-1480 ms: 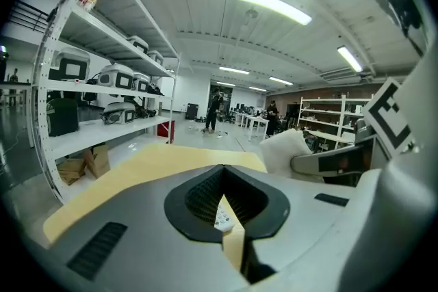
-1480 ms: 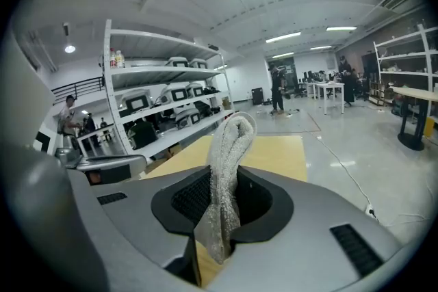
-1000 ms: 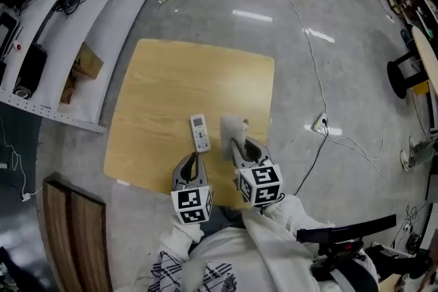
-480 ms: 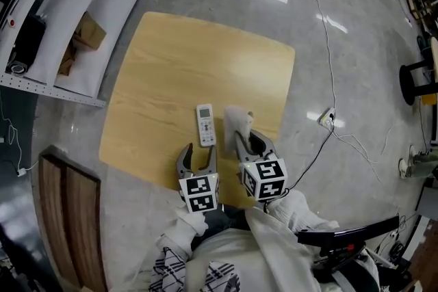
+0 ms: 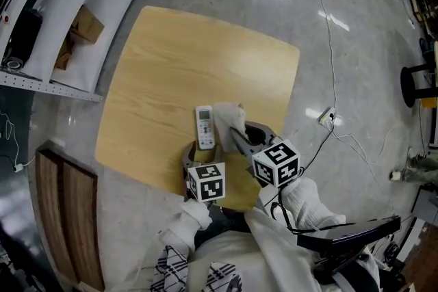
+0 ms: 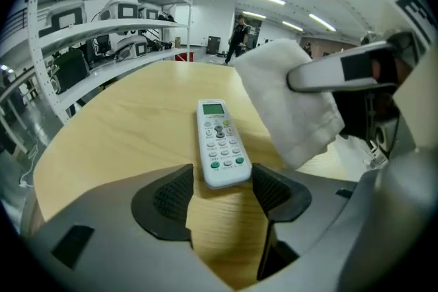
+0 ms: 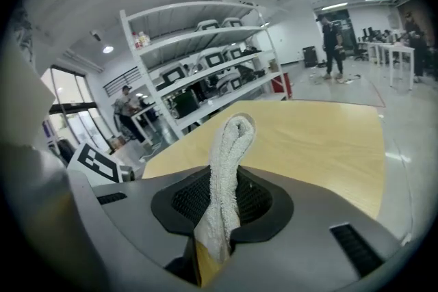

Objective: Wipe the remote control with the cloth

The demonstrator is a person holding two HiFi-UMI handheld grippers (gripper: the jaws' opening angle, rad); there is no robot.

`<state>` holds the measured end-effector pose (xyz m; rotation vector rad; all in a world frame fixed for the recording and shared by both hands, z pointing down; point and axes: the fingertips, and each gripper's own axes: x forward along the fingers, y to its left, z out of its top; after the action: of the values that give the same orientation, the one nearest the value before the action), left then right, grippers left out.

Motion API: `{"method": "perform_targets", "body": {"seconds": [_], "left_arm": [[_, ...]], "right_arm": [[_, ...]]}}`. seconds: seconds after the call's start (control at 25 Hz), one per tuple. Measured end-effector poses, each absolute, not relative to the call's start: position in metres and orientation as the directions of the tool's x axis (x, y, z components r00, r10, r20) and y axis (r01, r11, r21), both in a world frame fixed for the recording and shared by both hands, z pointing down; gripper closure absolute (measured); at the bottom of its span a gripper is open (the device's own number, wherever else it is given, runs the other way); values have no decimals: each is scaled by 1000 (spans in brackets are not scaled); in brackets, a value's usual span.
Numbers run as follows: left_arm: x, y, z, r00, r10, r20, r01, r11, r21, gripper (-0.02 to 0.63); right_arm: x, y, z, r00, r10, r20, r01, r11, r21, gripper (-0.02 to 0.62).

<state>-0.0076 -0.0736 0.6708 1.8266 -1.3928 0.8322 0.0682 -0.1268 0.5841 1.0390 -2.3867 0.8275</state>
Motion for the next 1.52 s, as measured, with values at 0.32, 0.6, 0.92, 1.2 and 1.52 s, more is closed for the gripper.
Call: {"method": "perform_targets", "body": {"seconds": [0.32, 0.6, 0.92, 1.2, 1.52], "left_arm": [[-14, -77, 672, 217, -508, 834, -967, -229, 112, 385], [-11, -77, 670, 232, -491, 840, -959, -258, 114, 387], [-14, -79, 673, 243, -480, 843, -957, -263, 126, 388], [-13, -78, 673, 244, -480, 843, -956, -266, 125, 388], [-13, -75, 674, 243, -480, 843, -955, -271, 121, 388]], "right_arm": [[15, -118, 589, -786, -31, 618, -349, 847, -401, 506], [-7, -108, 626, -671, 113, 733, -304, 860, -410, 506], [4, -146, 633, -649, 6, 761, -432, 820, -375, 506], [41, -201, 622, -618, -265, 740, -664, 680, -312, 506], [35, -176, 577, -758, -121, 641, -468, 786, -405, 506]]}}
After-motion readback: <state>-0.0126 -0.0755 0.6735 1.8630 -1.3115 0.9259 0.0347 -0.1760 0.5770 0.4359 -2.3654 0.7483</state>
